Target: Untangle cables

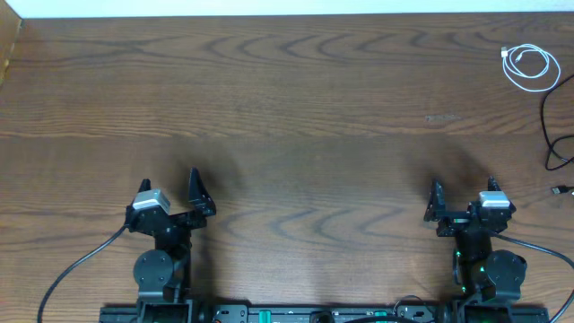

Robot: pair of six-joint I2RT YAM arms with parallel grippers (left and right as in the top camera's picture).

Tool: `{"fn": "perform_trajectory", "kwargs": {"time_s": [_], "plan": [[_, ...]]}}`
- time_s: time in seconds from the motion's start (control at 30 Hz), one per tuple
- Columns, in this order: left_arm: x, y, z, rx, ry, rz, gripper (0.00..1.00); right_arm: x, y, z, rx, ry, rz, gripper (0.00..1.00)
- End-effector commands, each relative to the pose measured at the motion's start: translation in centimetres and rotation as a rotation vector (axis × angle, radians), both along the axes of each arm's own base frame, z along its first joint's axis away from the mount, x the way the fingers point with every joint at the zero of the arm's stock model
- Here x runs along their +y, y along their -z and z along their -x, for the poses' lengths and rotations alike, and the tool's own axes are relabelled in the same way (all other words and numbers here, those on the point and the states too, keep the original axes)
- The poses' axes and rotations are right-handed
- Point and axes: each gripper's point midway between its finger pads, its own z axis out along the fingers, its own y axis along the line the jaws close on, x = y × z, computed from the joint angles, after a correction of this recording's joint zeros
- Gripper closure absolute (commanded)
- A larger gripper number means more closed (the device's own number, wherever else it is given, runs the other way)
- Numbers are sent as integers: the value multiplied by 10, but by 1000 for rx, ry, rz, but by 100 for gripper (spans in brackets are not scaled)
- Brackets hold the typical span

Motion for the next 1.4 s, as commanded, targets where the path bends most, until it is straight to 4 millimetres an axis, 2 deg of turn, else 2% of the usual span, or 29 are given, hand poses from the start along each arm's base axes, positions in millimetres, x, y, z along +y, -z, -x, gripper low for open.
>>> {"fn": "perform_trajectory", "kwargs": {"time_s": [0.0, 0.17, 0.27, 1.37], "plan": [[4, 11, 2, -13, -18, -20, 3, -1, 1, 0, 1, 4, 8, 1], [4, 31, 4, 53, -19, -57, 3, -1, 1, 0, 1, 4, 8, 1], [4, 53, 6, 146, -14, -78, 3, -1, 1, 0, 1, 4, 8, 1], [1, 52, 5, 144, 4, -93, 3, -1, 1, 0, 1, 4, 8, 1]]}}
